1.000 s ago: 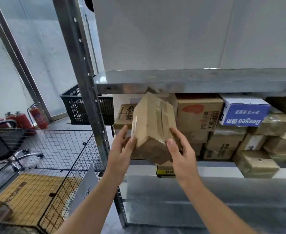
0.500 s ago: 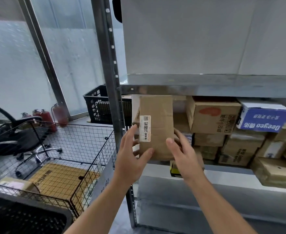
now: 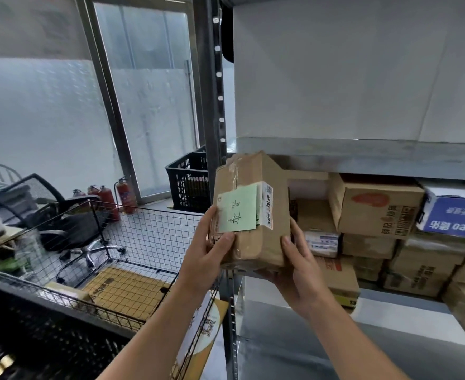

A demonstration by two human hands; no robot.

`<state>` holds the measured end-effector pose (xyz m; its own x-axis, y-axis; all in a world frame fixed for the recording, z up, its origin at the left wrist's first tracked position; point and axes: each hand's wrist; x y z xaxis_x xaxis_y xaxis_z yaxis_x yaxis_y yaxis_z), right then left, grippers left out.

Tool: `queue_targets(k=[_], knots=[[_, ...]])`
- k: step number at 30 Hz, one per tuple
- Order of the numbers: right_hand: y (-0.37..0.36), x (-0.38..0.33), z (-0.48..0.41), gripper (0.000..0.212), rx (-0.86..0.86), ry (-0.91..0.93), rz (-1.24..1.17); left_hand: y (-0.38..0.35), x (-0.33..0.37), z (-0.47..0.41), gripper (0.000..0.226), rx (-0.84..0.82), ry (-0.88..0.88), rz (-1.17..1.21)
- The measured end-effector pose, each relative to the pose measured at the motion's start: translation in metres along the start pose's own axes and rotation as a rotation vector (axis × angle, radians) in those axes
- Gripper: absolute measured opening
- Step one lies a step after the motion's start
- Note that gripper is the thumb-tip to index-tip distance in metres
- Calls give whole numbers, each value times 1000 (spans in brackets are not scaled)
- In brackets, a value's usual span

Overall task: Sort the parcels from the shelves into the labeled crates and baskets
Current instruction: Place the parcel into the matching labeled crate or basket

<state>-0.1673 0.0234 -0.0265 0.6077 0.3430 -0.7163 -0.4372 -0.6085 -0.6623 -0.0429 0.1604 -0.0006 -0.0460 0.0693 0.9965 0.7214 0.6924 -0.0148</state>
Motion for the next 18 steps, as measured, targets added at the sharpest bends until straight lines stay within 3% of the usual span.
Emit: queue_targets(k=[2,4,10,14,18], knots=[[-7,5,-2,60,-32,-39,-19,9,3,5,66,-4,13,30],[-17,11,-4,57,-64,-37,53,21,4,7,62,92,-22,-43],[-64,35,-13,33,-217,105,523,67,5,15,63,410,-167,-264],[-95,54,-17,70,-436,45,581,96,5,22,65,538,-190,-320],[-123,82,-34,62,-520,69,525,126,4,24,61,607,-177,-414]])
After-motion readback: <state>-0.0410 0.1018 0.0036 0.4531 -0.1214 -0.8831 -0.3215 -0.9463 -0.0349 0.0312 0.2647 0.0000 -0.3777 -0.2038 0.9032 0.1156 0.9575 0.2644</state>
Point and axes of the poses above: each hand's wrist, its own z-axis away from the middle knuckle, its own y-axis out of the back of the hand, x = y × z, and after that the axes turned 13 degrees about y, right-handed
